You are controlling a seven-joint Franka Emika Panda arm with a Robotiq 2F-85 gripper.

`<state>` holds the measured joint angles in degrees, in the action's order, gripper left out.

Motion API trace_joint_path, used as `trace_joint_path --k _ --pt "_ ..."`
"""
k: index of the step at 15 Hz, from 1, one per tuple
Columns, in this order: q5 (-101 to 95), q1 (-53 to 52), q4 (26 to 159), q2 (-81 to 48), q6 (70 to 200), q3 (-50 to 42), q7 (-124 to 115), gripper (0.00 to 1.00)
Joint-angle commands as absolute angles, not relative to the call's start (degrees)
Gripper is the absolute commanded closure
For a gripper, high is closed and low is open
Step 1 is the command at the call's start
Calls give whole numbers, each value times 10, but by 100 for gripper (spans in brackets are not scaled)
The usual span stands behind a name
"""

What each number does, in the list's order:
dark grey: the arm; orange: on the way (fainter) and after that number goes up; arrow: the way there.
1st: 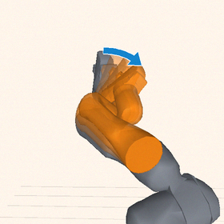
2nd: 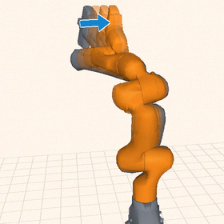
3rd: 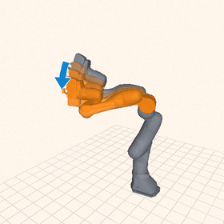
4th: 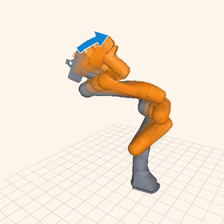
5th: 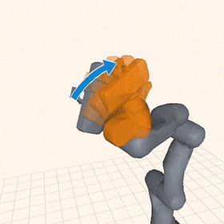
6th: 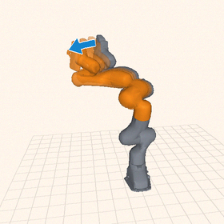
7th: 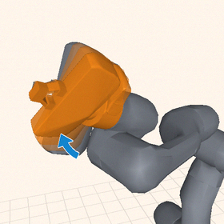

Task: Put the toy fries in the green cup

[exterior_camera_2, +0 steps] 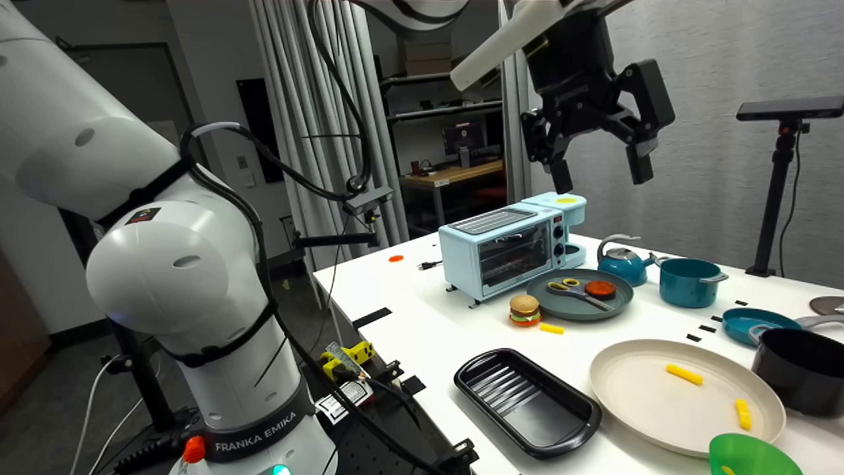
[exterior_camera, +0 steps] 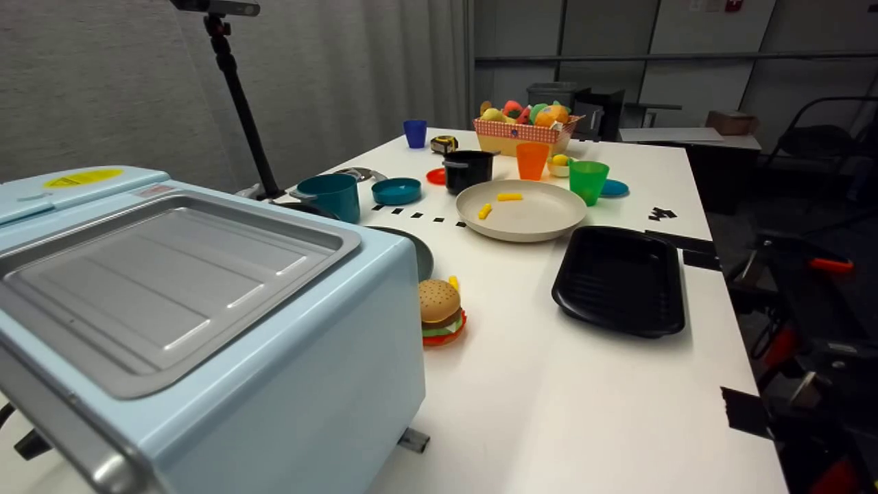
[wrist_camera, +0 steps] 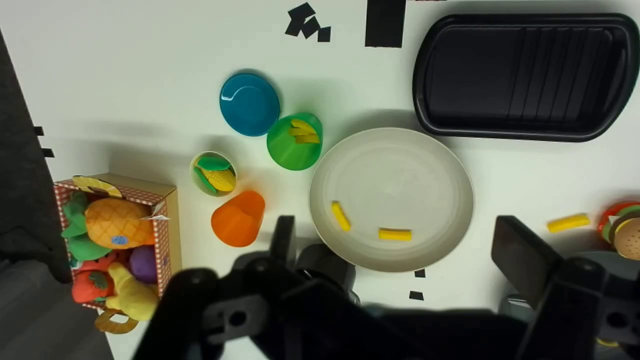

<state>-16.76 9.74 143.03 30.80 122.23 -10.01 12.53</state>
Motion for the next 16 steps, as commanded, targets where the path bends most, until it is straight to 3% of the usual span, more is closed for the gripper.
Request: trace_joint_path --k 1,6,16 --pt "-167 97 1429 308 1221 -100 126 0" --pt "-142 98 1421 253 1234 -115 115 0" --pt "-115 113 1354 23 1345 -125 3 0"
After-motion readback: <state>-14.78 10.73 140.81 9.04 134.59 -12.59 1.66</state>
